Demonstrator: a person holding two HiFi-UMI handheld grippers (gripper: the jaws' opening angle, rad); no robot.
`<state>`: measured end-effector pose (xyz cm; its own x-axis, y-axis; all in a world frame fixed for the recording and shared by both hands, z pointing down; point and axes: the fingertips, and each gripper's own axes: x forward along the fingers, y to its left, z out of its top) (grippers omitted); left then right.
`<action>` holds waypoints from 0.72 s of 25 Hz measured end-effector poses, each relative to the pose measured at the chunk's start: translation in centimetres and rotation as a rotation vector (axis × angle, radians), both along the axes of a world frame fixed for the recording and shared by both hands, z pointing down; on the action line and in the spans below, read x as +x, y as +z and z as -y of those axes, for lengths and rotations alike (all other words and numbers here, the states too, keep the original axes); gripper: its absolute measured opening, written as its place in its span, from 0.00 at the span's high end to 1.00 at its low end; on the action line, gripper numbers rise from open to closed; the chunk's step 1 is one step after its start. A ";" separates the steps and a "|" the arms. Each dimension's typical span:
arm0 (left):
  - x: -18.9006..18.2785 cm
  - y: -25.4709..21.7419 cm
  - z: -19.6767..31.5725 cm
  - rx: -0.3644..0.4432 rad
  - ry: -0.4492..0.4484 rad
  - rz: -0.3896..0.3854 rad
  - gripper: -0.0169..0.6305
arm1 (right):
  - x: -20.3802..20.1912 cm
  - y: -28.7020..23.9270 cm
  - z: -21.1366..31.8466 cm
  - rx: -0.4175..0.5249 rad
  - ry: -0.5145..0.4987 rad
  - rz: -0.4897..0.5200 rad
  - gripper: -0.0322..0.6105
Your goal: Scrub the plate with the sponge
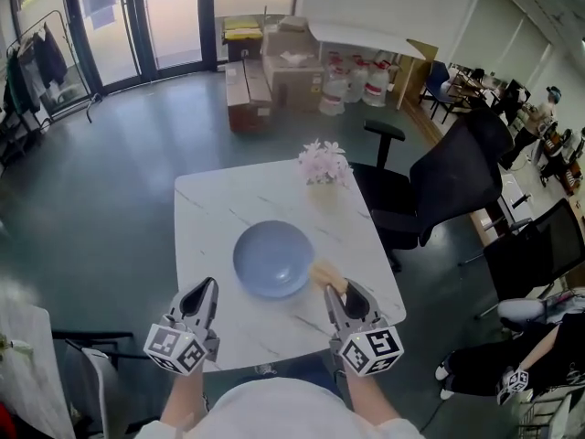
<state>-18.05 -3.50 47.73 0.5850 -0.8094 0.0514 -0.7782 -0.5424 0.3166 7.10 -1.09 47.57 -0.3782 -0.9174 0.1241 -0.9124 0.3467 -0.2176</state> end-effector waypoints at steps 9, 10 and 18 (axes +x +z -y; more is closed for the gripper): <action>0.6 0.2 2.8 0.003 -0.032 0.002 0.92 | -0.5 0.4 4.0 -0.008 -0.069 -0.004 0.73; 0.7 0.2 3.2 0.002 -0.040 0.003 0.92 | -0.5 0.4 4.4 -0.008 -0.079 -0.003 0.73; 1.9 0.8 5.5 -0.018 -0.094 0.014 0.92 | 0.3 0.4 8.0 -0.012 -0.141 0.005 0.73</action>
